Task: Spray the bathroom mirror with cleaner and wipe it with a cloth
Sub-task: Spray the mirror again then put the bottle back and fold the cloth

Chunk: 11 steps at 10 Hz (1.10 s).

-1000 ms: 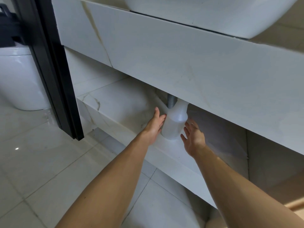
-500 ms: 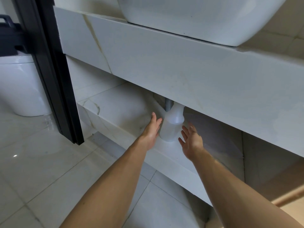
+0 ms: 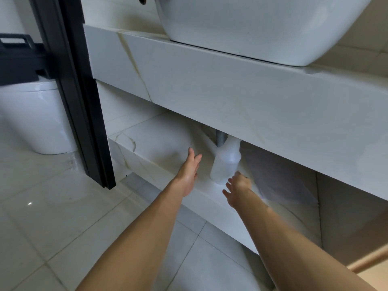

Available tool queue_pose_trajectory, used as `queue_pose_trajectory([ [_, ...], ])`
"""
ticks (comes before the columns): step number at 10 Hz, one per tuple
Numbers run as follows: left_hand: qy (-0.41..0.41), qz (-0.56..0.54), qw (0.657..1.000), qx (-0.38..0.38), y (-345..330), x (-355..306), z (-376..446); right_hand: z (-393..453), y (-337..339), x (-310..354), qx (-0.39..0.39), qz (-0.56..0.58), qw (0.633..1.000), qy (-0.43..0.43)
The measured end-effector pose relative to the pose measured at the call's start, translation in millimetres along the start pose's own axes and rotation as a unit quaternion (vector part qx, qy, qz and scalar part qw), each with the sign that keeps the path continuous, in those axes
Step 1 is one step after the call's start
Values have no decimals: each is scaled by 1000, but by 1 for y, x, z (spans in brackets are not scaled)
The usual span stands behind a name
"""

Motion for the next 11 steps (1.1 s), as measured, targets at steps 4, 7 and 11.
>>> queue_pose_trajectory([
  [4,-65,4,995,-82,105,-44,-26,-39,-97,-8,92,-69,993,31],
  [7,-253,-26,912,-321,224,-137,-94,-135,-236,-8,296,-115,946,63],
  [11,-425,1,802,-419,216,-420,-180,-325,-363,214,434,-85,845,302],
])
Point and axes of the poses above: each hand's wrist, its own z-axis towards the middle knuckle, its own y-axis out of the back of the hand, x = y × z, the point moved 7 cm from there along z, towards the middle knuckle, and after that the axes turned 6 degrees about -x, right-handed, at the moved point
